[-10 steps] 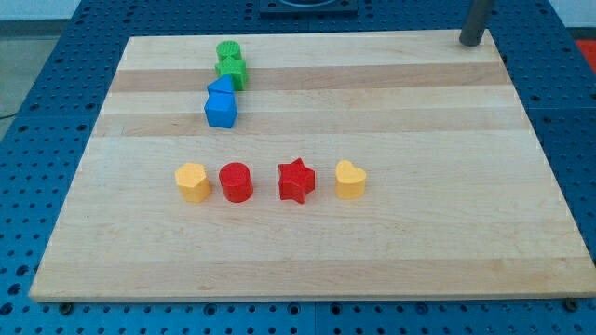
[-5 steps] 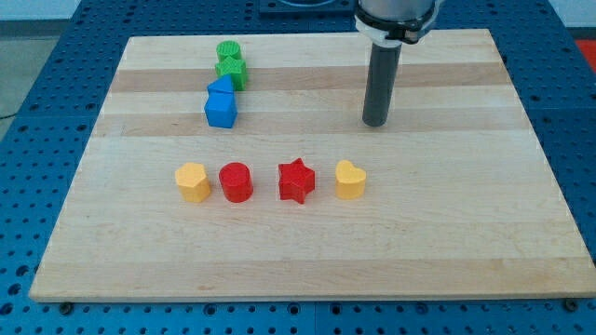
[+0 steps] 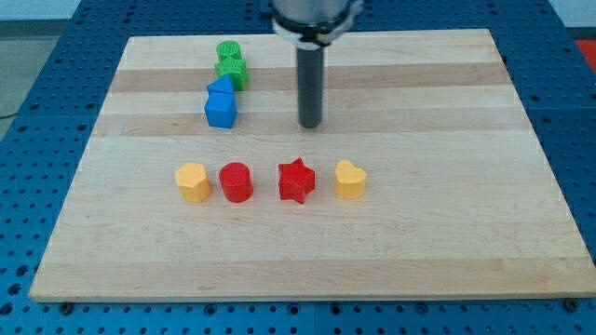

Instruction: Push the blue cube to the top left

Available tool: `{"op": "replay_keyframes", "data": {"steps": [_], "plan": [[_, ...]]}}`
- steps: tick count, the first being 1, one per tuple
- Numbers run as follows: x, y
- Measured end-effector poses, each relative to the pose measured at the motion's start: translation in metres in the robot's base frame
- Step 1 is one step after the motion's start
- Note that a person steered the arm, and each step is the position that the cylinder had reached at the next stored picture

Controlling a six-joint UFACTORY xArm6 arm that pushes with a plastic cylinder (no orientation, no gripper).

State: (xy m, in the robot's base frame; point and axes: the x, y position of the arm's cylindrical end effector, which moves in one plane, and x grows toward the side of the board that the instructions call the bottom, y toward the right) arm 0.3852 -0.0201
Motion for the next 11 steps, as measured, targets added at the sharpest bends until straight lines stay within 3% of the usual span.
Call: {"op": "replay_keyframes", "data": {"steps": [2, 4, 7, 11], "plan": [[-0.001, -0.067], [-0.027, -0.104], [-0.004, -0.139], [-0.041, -0.165]]}}
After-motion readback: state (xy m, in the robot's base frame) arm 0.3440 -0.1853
